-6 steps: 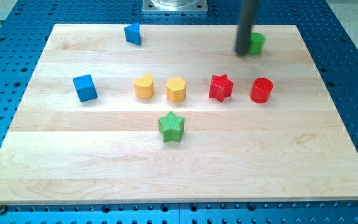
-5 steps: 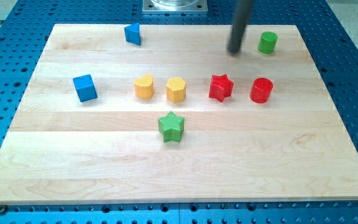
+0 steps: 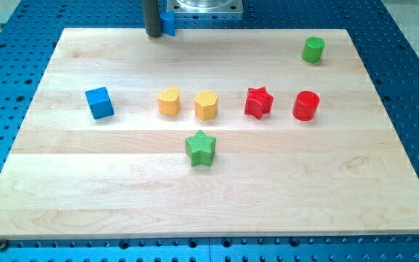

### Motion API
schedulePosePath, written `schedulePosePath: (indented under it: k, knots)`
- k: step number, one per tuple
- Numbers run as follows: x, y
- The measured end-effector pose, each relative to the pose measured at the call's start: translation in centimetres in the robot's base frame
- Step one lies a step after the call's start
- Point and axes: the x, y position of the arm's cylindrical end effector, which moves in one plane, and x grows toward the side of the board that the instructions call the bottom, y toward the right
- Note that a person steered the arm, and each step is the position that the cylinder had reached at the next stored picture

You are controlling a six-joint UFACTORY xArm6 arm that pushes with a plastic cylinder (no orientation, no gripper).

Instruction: Put the blue blocks diagonal to each other

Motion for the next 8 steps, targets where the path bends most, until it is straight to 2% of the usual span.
schedulePosePath:
  k: [2, 3, 4, 5, 7, 8]
  knots:
    - [0.0, 0.0]
    - [4.0, 1.1]
    - [9.9, 7.4]
    - [10.0, 8.9]
    - [10.3, 7.9]
    - [14.8, 0.1]
